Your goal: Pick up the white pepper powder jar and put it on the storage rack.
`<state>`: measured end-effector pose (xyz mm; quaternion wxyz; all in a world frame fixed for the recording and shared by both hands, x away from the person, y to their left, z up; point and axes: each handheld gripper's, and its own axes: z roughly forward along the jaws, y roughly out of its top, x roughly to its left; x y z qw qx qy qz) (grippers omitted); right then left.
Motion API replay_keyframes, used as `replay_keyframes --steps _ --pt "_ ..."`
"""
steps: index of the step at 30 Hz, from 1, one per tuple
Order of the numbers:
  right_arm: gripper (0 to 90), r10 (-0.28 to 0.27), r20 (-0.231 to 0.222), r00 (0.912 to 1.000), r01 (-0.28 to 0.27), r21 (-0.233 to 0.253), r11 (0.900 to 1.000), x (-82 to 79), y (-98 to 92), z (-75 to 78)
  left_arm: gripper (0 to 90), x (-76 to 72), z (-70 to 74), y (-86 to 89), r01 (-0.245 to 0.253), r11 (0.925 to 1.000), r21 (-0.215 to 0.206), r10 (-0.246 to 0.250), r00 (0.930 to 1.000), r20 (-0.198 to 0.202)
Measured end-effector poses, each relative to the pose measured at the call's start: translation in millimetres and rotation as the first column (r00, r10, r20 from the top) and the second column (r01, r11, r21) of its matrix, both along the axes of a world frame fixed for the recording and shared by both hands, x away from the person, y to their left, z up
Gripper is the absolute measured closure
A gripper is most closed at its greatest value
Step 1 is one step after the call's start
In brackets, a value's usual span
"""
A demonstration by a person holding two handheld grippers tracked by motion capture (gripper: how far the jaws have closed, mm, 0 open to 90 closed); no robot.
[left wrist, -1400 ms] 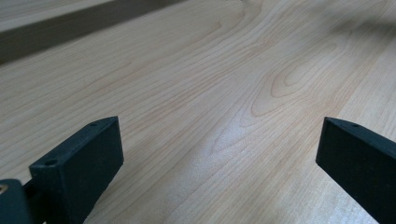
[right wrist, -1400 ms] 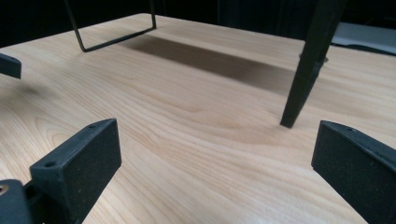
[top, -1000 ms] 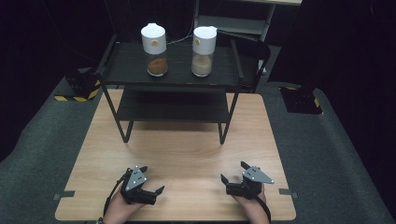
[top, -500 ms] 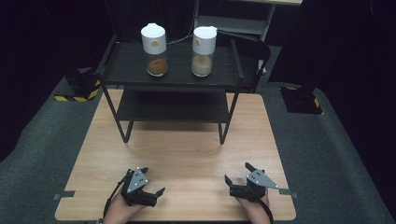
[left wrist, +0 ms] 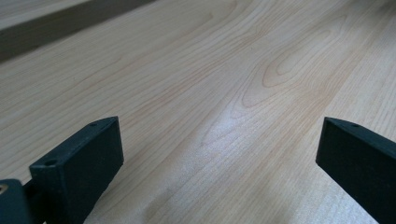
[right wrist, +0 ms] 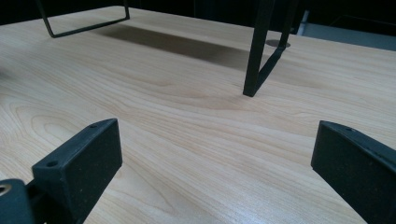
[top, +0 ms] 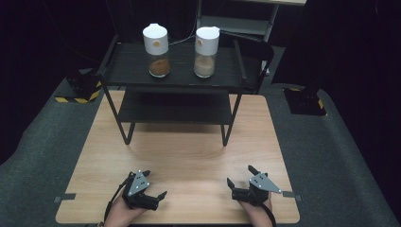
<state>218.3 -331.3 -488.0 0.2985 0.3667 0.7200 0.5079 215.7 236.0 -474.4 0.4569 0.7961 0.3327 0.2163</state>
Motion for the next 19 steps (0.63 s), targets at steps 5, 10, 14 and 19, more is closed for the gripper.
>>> replay_keyframes --steps 5,10,14,19 --pt "1.3 0.001 0.002 1.0000 -0.001 0.009 1.000 -0.9 -1.8 -1.0 1.0 -0.6 0.0 -1.2 0.000 1.0000 0.005 0.000 1.0000 0.003" --pt "1.3 0.000 0.001 1.0000 0.000 0.011 1.000 -0.9 -1.7 -1.0 1.2 0.8 -0.9 2.1 -0.001 0.9999 -0.015 0.001 1.0000 -0.005" --pt "1.2 -0.002 0.005 1.0000 0.002 0.012 1.000 -1.5 -1.6 -1.5 1.4 1.5 -1.0 2.0 -0.002 0.9998 -0.018 0.001 1.0000 -0.007" --pt "1.2 0.000 -0.005 1.0000 0.000 0.005 1.000 0.1 -0.8 0.1 1.5 -0.5 -0.8 -0.4 0.002 1.0000 0.000 -0.002 1.0000 0.008"
